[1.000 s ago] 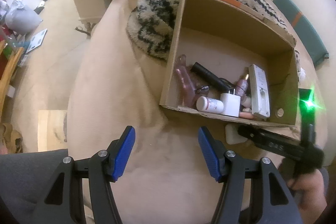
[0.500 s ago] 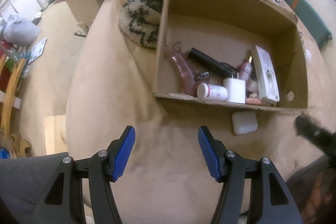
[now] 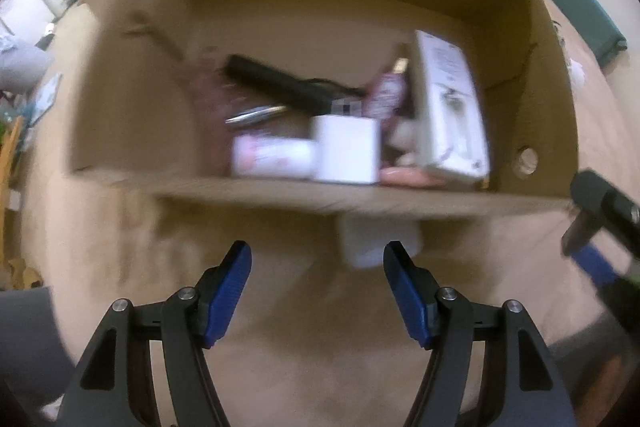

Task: Organize rigid objects
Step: 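Grasp the white earbud case with left tool while right tool grasps black power bank, then carry earbud case and power bank into the box and open both tools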

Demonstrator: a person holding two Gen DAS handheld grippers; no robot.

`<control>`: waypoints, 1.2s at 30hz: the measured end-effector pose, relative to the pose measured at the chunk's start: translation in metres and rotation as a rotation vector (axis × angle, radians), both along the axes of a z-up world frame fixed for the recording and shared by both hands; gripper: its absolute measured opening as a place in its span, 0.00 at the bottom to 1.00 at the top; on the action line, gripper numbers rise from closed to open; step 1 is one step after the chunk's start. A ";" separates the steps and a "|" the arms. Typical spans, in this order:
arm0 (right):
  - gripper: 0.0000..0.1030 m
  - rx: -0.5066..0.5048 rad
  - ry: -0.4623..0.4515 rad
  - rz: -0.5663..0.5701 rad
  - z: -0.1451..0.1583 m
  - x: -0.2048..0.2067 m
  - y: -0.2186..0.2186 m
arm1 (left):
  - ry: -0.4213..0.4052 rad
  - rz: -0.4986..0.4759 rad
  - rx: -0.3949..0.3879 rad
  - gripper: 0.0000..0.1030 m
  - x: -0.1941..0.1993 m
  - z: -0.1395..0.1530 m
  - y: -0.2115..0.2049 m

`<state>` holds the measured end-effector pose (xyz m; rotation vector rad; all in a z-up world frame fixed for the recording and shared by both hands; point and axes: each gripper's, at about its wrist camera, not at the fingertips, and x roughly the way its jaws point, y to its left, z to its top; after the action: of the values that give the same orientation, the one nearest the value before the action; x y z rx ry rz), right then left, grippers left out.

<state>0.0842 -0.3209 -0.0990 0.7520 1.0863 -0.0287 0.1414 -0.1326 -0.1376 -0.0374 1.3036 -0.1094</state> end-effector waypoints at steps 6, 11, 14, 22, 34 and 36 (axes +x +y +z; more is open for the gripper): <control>0.83 0.040 -0.003 -0.031 -0.002 -0.003 -0.010 | 0.032 0.001 0.048 0.64 0.016 -0.023 -0.029; 0.83 0.055 0.004 -0.022 -0.004 -0.002 -0.012 | 0.057 0.000 0.089 0.64 0.026 -0.039 -0.039; 0.83 0.063 0.009 -0.017 -0.005 -0.001 -0.012 | 0.059 0.004 0.103 0.64 0.029 -0.043 -0.041; 0.83 0.050 0.009 -0.010 -0.005 0.000 -0.009 | 0.024 -0.028 0.083 0.51 0.023 -0.038 -0.026; 0.83 0.002 -0.001 0.017 0.002 -0.003 0.003 | 0.034 0.054 0.097 0.52 -0.009 -0.035 0.065; 0.83 -0.028 -0.013 0.030 0.006 -0.004 0.007 | 0.048 0.074 0.097 0.51 -0.015 -0.032 0.081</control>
<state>0.0801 -0.3140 -0.0928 0.7101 1.0827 -0.0137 0.1266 -0.0512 -0.1701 -0.0055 1.3526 0.0174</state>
